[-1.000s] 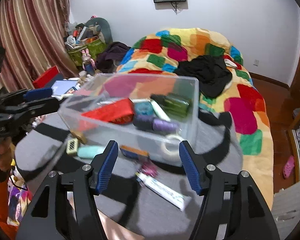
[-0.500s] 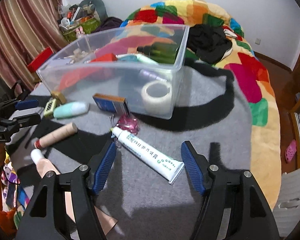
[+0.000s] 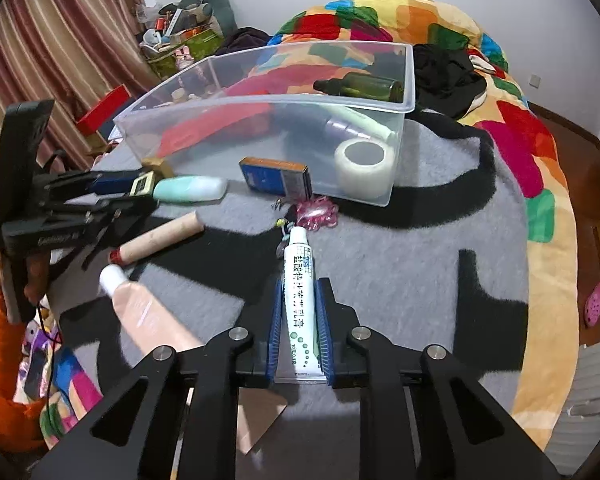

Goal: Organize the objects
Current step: 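Grasp the white toothpaste tube with the right tool while the left tool grasps the green dotted block, then carry the toothpaste tube and green block into the box with both tools and release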

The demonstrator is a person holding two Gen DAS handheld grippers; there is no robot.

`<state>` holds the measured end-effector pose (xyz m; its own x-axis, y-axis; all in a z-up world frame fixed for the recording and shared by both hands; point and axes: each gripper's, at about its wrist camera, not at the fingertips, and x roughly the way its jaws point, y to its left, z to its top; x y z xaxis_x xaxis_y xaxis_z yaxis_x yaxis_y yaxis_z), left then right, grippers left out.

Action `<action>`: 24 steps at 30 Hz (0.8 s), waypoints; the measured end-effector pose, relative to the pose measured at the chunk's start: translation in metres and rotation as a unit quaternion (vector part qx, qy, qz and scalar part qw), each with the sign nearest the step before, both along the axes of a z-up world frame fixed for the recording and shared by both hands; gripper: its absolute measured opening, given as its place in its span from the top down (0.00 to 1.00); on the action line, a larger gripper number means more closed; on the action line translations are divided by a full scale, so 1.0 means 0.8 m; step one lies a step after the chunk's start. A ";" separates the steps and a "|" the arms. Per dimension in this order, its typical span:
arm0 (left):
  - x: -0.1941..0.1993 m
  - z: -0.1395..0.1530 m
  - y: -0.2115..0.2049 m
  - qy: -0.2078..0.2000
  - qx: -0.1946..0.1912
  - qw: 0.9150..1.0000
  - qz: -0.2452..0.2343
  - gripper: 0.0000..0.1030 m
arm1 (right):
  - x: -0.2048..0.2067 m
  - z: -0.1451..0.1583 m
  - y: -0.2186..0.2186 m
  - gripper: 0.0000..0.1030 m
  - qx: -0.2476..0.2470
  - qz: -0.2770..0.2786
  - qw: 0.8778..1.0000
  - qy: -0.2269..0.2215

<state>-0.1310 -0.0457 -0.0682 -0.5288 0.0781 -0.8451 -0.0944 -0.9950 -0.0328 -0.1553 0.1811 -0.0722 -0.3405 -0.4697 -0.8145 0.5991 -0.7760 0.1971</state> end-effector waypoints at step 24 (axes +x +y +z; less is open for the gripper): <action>0.033 0.077 -0.009 0.106 0.034 0.993 0.029 0.62 | -0.007 0.077 0.001 0.85 -0.065 -0.052 0.994 0.068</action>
<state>-0.1044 -0.0527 -0.0067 -0.6999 0.0961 -0.7077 -0.0493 -0.9950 -0.0865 -0.1610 0.1819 -0.0110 -0.4946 -0.5250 -0.6926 0.5454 -0.8080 0.2230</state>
